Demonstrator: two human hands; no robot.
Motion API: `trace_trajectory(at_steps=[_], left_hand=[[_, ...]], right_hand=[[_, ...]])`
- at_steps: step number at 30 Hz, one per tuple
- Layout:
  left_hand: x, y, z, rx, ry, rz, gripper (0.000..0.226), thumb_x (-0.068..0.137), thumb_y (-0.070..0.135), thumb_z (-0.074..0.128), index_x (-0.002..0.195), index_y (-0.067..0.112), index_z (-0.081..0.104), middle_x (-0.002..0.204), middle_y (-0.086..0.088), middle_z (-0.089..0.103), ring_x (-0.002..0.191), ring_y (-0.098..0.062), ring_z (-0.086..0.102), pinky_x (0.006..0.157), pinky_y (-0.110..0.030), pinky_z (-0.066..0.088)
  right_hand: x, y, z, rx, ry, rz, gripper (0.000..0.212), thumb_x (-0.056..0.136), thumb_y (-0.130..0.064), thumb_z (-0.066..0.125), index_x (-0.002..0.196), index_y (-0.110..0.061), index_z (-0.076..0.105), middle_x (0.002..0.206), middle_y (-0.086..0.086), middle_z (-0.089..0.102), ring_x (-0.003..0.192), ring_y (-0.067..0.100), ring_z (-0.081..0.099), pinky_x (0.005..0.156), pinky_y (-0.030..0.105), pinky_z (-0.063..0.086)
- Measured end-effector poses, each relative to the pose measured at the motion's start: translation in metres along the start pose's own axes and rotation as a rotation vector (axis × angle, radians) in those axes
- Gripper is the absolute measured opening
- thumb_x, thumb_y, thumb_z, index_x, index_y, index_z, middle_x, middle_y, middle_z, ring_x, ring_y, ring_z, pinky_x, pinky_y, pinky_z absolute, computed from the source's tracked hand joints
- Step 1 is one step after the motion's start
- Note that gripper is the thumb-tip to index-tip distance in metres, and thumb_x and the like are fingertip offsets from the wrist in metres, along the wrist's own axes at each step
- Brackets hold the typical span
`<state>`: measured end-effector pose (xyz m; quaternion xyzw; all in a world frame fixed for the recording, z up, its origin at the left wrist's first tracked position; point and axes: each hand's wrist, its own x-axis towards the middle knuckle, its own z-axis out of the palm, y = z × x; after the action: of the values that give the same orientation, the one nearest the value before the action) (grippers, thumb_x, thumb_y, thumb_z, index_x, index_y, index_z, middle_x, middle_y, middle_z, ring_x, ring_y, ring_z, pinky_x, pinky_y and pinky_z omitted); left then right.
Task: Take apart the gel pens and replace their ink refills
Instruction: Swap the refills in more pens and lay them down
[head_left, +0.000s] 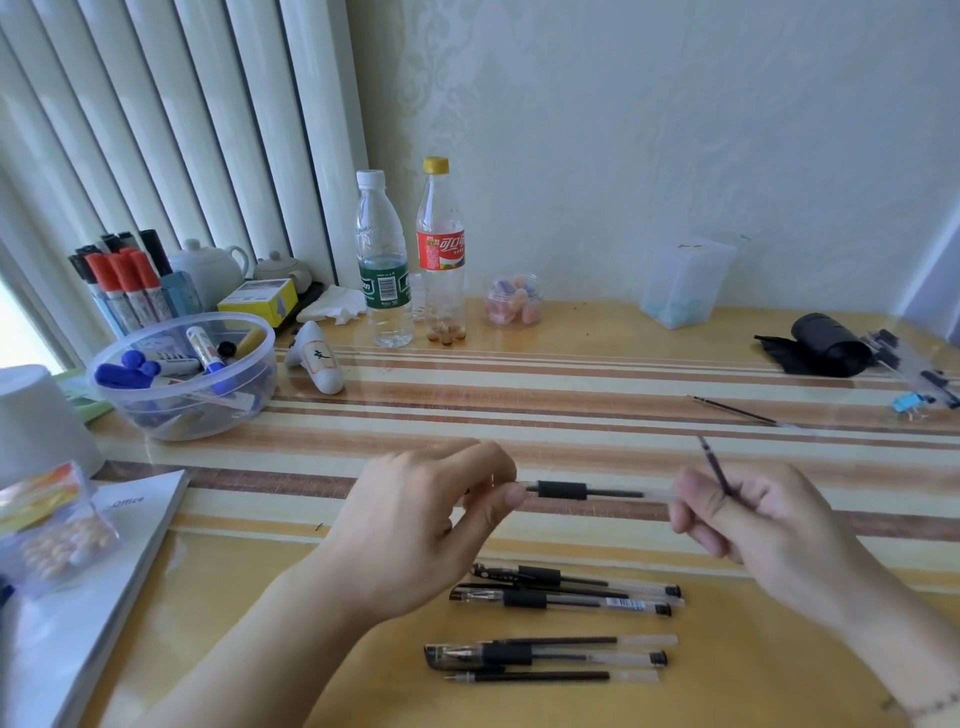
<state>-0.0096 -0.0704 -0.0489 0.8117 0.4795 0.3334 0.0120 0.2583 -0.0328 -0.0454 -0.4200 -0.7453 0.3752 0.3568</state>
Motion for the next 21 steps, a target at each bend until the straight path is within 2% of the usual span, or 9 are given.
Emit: trace_trajectory(at_steps=[4, 8, 10, 13, 15, 16, 18, 19, 21], left_hand=[[0.000, 0.002, 0.004, -0.010, -0.017, 0.024, 0.019, 0.098, 0.037, 0.044, 0.088, 0.025, 0.055, 0.073, 0.017, 0.051, 0.062, -0.003, 0.046, 0.051, -0.028, 0.042], [-0.001, 0.001, 0.010, -0.049, -0.037, 0.003, 0.026, 0.099, 0.035, 0.038, 0.081, 0.022, 0.052, 0.068, 0.011, 0.047, 0.061, -0.012, 0.046, 0.050, -0.034, 0.041], [0.000, 0.002, 0.013, -0.091, -0.021, -0.032, 0.029, 0.098, 0.037, 0.036, 0.075, 0.022, 0.047, 0.063, 0.010, 0.043, 0.059, -0.014, 0.044, 0.050, -0.032, 0.039], [0.000, 0.001, 0.015, -0.148, 0.026, -0.068, 0.030, 0.098, 0.037, 0.036, 0.072, 0.024, 0.044, 0.059, 0.012, 0.041, 0.057, -0.013, 0.043, 0.049, -0.033, 0.039], [0.000, -0.001, 0.016, -0.149, 0.062, -0.083, 0.035, 0.098, 0.037, 0.037, 0.069, 0.019, 0.044, 0.057, 0.009, 0.041, 0.054, -0.016, 0.043, 0.048, -0.037, 0.040], [0.001, -0.002, 0.016, -0.158, 0.079, -0.089, 0.038, 0.099, 0.038, 0.038, 0.067, 0.017, 0.044, 0.056, 0.007, 0.041, 0.053, -0.017, 0.043, 0.048, -0.039, 0.040], [0.001, -0.003, 0.017, -0.181, 0.096, -0.093, 0.040, 0.099, 0.037, 0.039, 0.066, 0.016, 0.045, 0.055, 0.005, 0.043, 0.052, -0.019, 0.044, 0.048, -0.041, 0.040], [0.001, -0.003, 0.017, -0.183, 0.097, -0.090, 0.039, 0.099, 0.036, 0.040, 0.066, 0.016, 0.046, 0.056, 0.004, 0.045, 0.053, -0.020, 0.046, 0.049, -0.040, 0.040], [0.000, -0.003, 0.018, -0.168, 0.091, -0.080, 0.036, 0.099, 0.036, 0.041, 0.069, 0.017, 0.051, 0.059, 0.005, 0.050, 0.057, -0.018, 0.051, 0.050, -0.039, 0.043]], right_hand=[[0.001, 0.002, 0.001, 0.022, -0.019, 0.046, 0.074, 0.069, -0.082, 0.046, 0.066, -0.011, 0.067, 0.045, 0.002, 0.047, 0.043, 0.011, 0.038, 0.043, 0.013, 0.032], [0.001, 0.006, 0.008, -0.143, 0.052, -0.058, 0.052, 0.083, -0.065, 0.042, 0.060, -0.023, 0.061, 0.046, 0.003, 0.044, 0.043, 0.022, 0.046, 0.045, 0.031, 0.040], [0.001, 0.007, 0.009, -0.219, 0.139, -0.146, 0.045, 0.086, -0.058, 0.045, 0.058, -0.025, 0.057, 0.048, 0.002, 0.047, 0.040, 0.007, 0.044, 0.042, 0.025, 0.036], [-0.002, 0.003, 0.012, -0.202, 0.183, -0.170, 0.031, 0.084, -0.054, 0.055, 0.073, -0.028, 0.068, 0.059, 0.009, 0.062, 0.041, 0.009, 0.048, 0.045, 0.019, 0.038], [-0.002, 0.002, 0.015, -0.127, 0.203, -0.133, 0.009, 0.083, -0.042, 0.069, 0.084, -0.033, 0.071, 0.069, 0.001, 0.071, 0.043, 0.024, 0.053, 0.048, 0.023, 0.044], [-0.002, 0.002, 0.016, -0.066, 0.202, -0.114, 0.005, 0.082, -0.033, 0.074, 0.086, -0.034, 0.072, 0.069, -0.006, 0.072, 0.041, 0.021, 0.051, 0.047, 0.020, 0.044], [-0.002, 0.000, 0.016, 0.049, 0.144, -0.071, 0.010, 0.081, -0.035, 0.072, 0.085, -0.026, 0.073, 0.067, -0.007, 0.071, 0.046, 0.012, 0.060, 0.056, 0.016, 0.052], [-0.001, 0.000, 0.016, 0.052, 0.106, -0.053, 0.026, 0.084, -0.043, 0.066, 0.080, -0.019, 0.074, 0.059, -0.005, 0.068, 0.047, 0.007, 0.061, 0.063, 0.023, 0.056], [-0.001, 0.002, 0.017, -0.044, 0.070, 0.007, 0.055, 0.088, -0.054, 0.050, 0.059, -0.012, 0.071, 0.035, -0.005, 0.043, 0.038, 0.009, 0.044, 0.063, 0.031, 0.052]])
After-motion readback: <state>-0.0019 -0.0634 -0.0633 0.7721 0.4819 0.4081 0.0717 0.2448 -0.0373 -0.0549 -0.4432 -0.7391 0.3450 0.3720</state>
